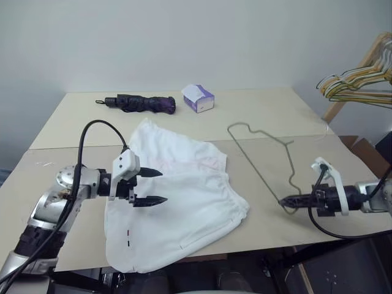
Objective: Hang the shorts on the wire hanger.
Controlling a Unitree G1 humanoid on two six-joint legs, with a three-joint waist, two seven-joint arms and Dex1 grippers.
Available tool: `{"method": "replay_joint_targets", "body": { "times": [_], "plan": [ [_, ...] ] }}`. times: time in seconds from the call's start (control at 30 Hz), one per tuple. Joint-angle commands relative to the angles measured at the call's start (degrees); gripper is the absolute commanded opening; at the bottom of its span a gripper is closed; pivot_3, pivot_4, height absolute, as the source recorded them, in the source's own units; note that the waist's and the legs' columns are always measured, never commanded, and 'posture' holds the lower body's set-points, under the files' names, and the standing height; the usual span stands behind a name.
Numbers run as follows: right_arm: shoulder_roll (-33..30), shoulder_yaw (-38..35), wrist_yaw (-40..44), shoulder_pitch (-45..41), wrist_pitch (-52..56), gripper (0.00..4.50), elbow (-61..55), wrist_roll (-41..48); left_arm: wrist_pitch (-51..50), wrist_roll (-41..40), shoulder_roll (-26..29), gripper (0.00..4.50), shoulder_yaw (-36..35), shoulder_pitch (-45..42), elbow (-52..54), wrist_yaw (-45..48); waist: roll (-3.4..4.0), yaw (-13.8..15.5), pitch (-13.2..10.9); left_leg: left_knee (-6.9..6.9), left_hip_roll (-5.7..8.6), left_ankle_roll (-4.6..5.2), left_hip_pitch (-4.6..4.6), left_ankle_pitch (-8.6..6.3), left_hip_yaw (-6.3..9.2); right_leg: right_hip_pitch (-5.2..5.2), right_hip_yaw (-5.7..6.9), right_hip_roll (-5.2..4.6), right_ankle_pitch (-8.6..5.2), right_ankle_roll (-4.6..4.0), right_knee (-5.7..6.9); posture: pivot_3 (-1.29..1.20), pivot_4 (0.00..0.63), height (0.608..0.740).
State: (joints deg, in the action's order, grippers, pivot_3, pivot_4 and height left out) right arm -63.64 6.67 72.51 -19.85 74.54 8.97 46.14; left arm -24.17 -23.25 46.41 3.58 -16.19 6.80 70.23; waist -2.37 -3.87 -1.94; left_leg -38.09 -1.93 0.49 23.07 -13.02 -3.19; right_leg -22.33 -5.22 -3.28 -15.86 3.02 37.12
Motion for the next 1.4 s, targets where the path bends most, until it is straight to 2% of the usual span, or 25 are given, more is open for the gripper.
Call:
{"method": "replay_joint_targets", "body": {
  "times": [0.03, 0.13, 0.37, 0.7, 0.83, 1.0, 1.3, 1.4],
  "plan": [
    [-1.6, 5.3, 6.8, -2.7, 1.5, 0.00, 4.1, -2.1, 0.2, 0.1, 0.5, 4.49, -0.9, -0.3, 2.4, -0.8, 0.01, 0.0, 0.0, 0.00, 0.00, 0.00, -0.01, 0.00, -0.01, 0.00, -0.02, 0.00, 0.00, 0.00, 0.00, -0.02, 0.000, 0.740],
    [-1.1, 8.8, 10.1, -3.9, 0.2, 0.00, 7.9, -4.5, -0.4, -0.1, 0.4, 4.49, -1.1, -0.2, 3.0, -1.2, 0.02, 0.2, 0.0, 0.00, 0.01, 0.00, 0.03, 0.00, 0.00, -0.03, -0.02, 0.01, -0.01, 0.02, 0.00, -0.01, 0.000, 0.740],
    [1.2, 11.8, 13.0, -5.8, -2.6, 0.00, 12.3, -8.9, -0.4, -0.2, 1.1, 4.49, -1.4, 0.8, 3.7, -1.0, 0.03, 0.7, 0.0, 0.00, 0.01, 0.00, 0.00, 0.00, -0.01, -0.02, -0.01, 0.03, -0.01, 0.04, 0.02, 0.00, 0.000, 0.740],
    [-0.1, 11.8, 19.2, -3.2, -8.4, 0.00, 7.1, -9.9, 0.2, -0.3, 0.4, 4.49, -1.8, 1.5, 3.1, -1.5, 0.06, 1.8, 0.0, -0.01, 0.02, 0.00, 0.02, 0.00, 0.00, -0.02, 0.02, 0.04, 0.00, 0.05, 0.01, 0.01, 0.000, 0.740],
    [1.0, 16.8, 20.0, -6.3, -10.0, 0.00, 8.6, -12.5, 0.3, -0.2, -0.4, 4.49, -1.1, 1.7, 3.4, -1.9, 0.07, 1.7, 0.0, -0.01, 0.02, 0.00, 0.01, 0.00, -0.01, -0.02, 0.01, 0.04, 0.00, 0.05, 0.02, 0.02, 0.000, 0.740],
    [3.8, 25.3, 20.0, -16.4, -13.5, 0.00, 17.9, -15.8, 0.8, 1.0, -1.1, 4.49, 0.0, 2.1, 4.2, -2.7, 0.09, 1.4, 0.0, -0.02, 0.00, 0.00, -0.09, 0.00, -0.09, 0.00, -0.04, 0.05, 0.02, 0.02, 0.03, 0.04, 0.000, 0.740],
    [0.8, 45.7, 20.0, -28.2, -22.4, 0.00, 21.4, -6.8, 1.3, 1.6, -2.4, 4.49, 0.0, 3.1, 4.9, -5.0, 0.16, 3.2, -0.1, -0.02, 0.01, 0.01, 0.00, 0.00, -0.06, -0.05, 0.00, 0.02, 0.03, 0.00, 0.03, 0.08, 0.000, 0.740],
    [3.2, 50.4, 20.0, -32.8, -23.9, 0.00, 26.0, -4.6, 1.6, 2.2, -2.9, 4.49, 0.1, 3.4, 4.9, -6.1, 0.16, 3.3, -0.1, -0.02, -0.02, 0.01, -0.03, 0.00, -0.06, -0.04, 0.00, 0.02, 0.05, -0.03, 0.05, 0.10, 0.000, 0.740]
  ]
}}
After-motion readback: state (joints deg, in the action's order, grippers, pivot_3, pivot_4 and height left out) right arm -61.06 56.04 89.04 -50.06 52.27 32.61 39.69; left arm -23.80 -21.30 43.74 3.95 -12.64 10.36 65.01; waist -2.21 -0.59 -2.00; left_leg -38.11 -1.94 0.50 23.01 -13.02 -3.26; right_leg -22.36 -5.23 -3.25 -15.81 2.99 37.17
